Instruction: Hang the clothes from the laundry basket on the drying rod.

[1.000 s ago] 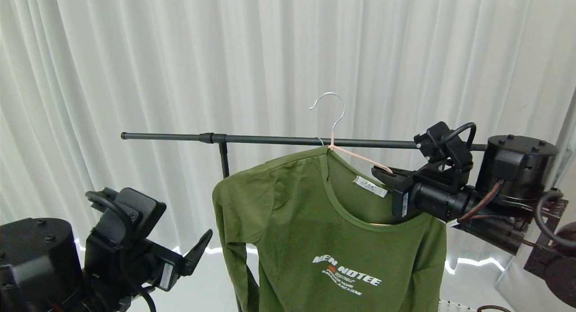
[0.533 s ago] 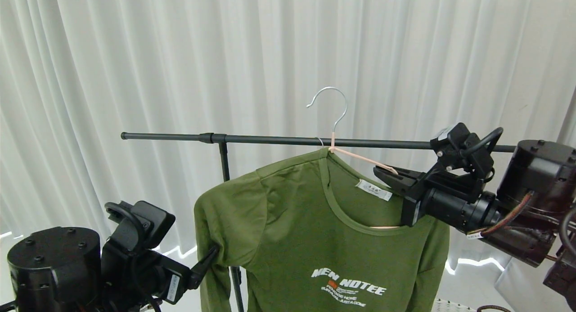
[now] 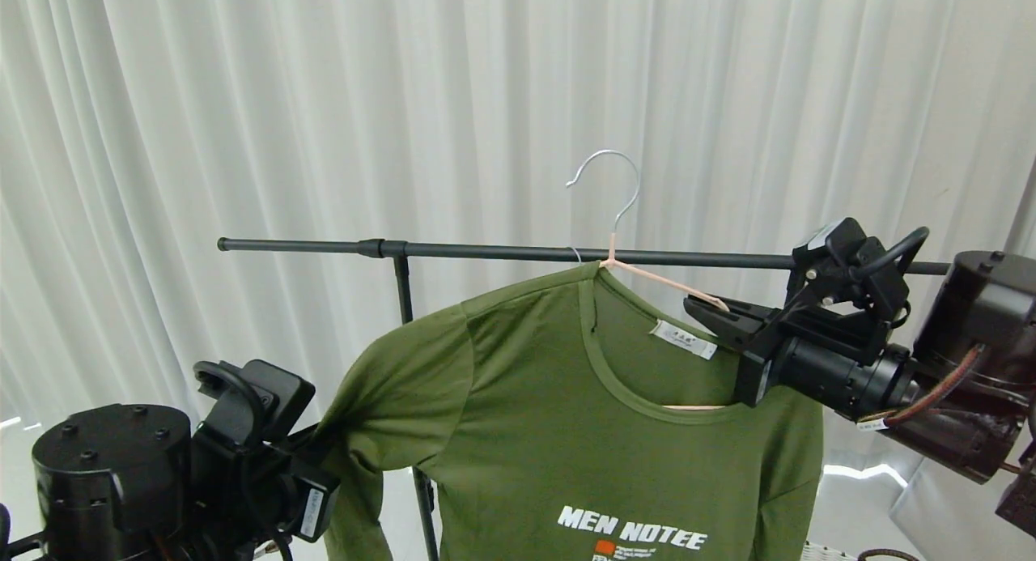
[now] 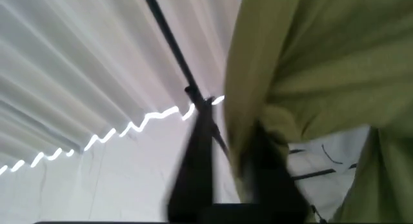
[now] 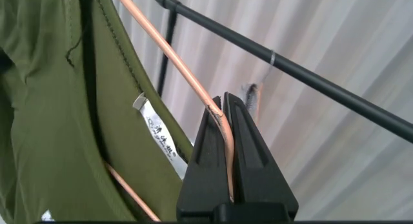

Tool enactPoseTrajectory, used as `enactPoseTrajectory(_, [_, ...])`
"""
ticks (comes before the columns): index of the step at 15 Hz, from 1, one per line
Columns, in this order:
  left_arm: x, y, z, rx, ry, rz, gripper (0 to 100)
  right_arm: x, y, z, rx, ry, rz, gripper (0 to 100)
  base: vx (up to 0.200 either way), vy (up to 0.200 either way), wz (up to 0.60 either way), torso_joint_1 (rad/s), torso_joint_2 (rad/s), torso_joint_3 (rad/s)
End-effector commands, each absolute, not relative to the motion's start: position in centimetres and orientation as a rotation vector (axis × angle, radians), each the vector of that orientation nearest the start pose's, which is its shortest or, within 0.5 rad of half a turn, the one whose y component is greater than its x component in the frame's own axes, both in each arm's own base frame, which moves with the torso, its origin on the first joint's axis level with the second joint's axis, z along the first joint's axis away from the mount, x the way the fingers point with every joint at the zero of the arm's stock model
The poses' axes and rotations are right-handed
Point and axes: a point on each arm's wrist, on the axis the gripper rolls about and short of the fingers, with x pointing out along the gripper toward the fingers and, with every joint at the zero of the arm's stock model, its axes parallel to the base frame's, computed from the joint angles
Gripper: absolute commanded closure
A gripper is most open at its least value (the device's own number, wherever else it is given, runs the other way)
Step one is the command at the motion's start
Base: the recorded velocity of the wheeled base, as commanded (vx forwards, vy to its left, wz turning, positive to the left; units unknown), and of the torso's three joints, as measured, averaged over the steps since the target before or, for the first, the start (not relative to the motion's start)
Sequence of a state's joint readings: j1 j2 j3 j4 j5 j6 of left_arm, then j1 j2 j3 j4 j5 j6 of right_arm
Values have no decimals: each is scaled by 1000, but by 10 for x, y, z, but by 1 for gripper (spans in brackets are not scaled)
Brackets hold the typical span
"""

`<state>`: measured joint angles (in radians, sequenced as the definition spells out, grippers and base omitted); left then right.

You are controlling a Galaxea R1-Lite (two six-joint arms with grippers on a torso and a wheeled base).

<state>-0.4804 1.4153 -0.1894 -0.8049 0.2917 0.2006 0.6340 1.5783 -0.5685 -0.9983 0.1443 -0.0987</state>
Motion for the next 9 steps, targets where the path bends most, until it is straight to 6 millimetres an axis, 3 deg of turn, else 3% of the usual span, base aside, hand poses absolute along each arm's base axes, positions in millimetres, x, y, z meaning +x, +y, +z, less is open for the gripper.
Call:
enactPoseTrajectory(1, [154, -67, 112, 355, 390, -192, 100, 213, 147, 191, -97, -24, 732, 100, 0, 0, 0, 0, 0, 0])
enactPoseTrajectory(4, [155, -54, 109, 353, 416, -123, 100, 213, 134, 189, -98, -14, 692, 100, 0, 0, 0, 0, 0, 0])
enactPoseTrajectory(9, [154, -54, 109, 354, 411, -127, 100, 212, 135, 183, -104, 7, 698, 100, 0, 0, 0, 0, 0, 0])
